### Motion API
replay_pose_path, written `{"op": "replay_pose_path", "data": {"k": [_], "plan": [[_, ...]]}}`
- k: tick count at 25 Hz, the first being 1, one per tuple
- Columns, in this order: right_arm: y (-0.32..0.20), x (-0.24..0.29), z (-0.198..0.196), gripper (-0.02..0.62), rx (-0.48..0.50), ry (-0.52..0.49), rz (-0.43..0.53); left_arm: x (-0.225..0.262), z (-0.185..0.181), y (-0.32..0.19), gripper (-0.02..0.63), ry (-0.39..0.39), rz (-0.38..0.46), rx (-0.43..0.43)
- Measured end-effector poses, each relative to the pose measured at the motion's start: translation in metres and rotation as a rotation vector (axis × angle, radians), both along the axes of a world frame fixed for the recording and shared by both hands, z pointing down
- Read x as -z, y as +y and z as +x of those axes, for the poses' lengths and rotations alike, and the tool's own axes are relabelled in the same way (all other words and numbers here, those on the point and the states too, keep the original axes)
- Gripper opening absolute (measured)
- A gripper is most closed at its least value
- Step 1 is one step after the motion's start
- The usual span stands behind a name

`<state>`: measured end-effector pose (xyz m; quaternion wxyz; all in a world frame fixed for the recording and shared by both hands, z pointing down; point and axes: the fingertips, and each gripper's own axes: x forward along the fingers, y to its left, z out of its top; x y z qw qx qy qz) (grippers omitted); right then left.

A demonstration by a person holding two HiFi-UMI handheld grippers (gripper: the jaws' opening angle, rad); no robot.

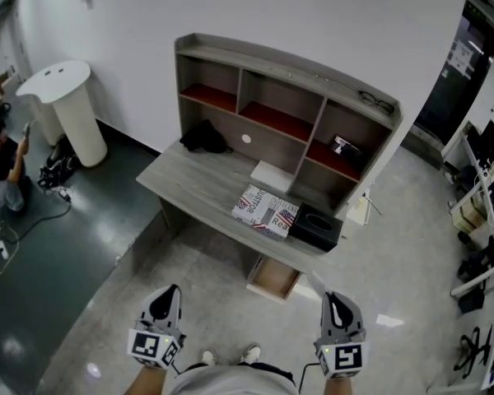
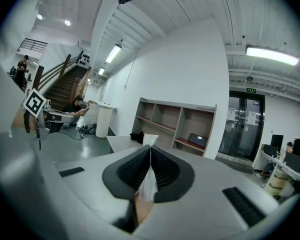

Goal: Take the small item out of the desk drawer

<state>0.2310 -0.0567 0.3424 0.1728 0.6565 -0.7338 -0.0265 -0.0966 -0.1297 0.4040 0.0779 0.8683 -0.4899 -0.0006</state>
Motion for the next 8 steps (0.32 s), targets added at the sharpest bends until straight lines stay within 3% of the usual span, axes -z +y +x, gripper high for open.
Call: {"op": "replay_pose_path", "data": {"k": [8], "plan": [[-0.0016,-0.0036,-0.0094,0.028,0.003,0.015,-0.002,-0.0035,-0.0046,-0.0061,0.018,0.006,0.003,-0.01]]}}
